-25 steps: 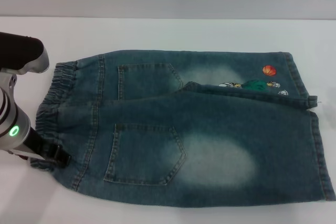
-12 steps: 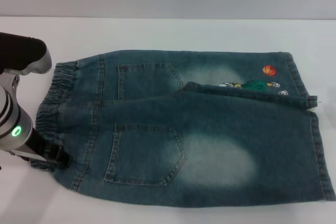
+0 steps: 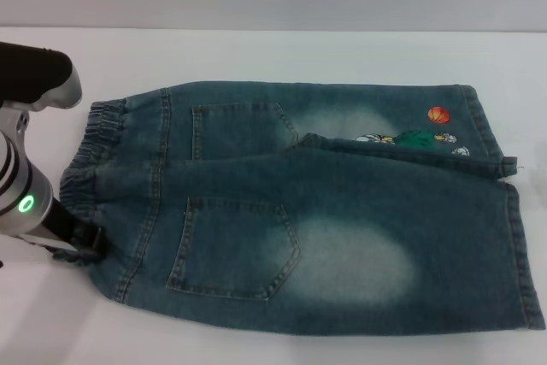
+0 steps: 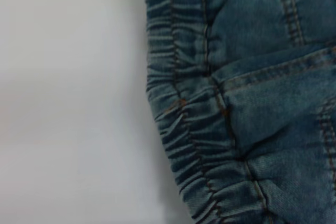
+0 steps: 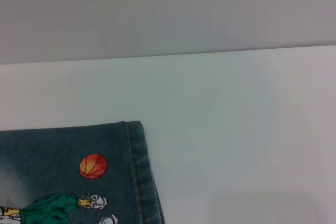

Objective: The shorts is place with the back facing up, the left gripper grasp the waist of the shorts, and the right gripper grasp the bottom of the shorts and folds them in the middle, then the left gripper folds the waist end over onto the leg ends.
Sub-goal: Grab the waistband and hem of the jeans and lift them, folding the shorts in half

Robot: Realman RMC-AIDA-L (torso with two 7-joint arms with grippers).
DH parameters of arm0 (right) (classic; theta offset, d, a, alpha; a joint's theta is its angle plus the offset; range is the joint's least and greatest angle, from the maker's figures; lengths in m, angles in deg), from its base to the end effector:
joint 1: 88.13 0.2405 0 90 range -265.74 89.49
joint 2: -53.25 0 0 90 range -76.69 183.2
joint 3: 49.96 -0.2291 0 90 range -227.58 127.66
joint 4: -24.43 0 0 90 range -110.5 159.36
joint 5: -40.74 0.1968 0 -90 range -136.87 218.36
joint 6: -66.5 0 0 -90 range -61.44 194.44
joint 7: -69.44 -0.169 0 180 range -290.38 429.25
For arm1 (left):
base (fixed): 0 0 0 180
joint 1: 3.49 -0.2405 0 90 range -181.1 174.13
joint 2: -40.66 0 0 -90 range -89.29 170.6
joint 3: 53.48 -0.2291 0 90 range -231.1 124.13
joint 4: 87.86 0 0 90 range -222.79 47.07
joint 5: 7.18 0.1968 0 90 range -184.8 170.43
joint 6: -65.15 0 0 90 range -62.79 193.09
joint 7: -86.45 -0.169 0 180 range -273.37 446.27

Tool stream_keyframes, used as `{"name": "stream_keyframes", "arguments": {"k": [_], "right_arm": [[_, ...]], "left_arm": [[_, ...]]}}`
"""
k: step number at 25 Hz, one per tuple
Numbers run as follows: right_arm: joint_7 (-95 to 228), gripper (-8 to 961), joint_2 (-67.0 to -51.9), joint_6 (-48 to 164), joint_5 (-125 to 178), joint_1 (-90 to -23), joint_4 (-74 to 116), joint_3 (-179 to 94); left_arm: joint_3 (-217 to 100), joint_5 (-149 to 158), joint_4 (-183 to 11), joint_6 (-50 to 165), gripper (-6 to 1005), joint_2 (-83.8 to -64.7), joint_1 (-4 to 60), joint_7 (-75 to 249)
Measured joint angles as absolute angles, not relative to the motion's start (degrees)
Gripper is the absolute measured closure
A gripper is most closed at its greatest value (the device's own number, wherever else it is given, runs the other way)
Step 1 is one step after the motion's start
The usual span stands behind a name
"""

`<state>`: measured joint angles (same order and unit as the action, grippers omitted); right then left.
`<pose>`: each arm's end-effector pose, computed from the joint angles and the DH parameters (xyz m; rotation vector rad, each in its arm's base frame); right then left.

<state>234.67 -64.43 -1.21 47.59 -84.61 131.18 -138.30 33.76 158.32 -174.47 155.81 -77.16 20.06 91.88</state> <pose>0.2368 0.3090 0.0759 -1.6159 1.2818 -0.0640 -0.2327 0.3006 0.0067 -1.9350 -1.4085 0.6360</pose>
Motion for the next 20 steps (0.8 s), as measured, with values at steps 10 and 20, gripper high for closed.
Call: {"name": "stream_keyframes", "arguments": {"k": [10,20], "right_arm": [[234.67,368,-64.43,-2.36,47.7,-84.8,131.18,-138.29],[234.67,368,-64.7,-15.32,48.61,-84.38,133.97,-136.48]], "left_arm": [[33.7,158.31,-175.58,156.31,514,-77.21,20.05,91.75],[33.29,158.32,-175.99,155.92,581,-77.23,20.27,91.93]]}}
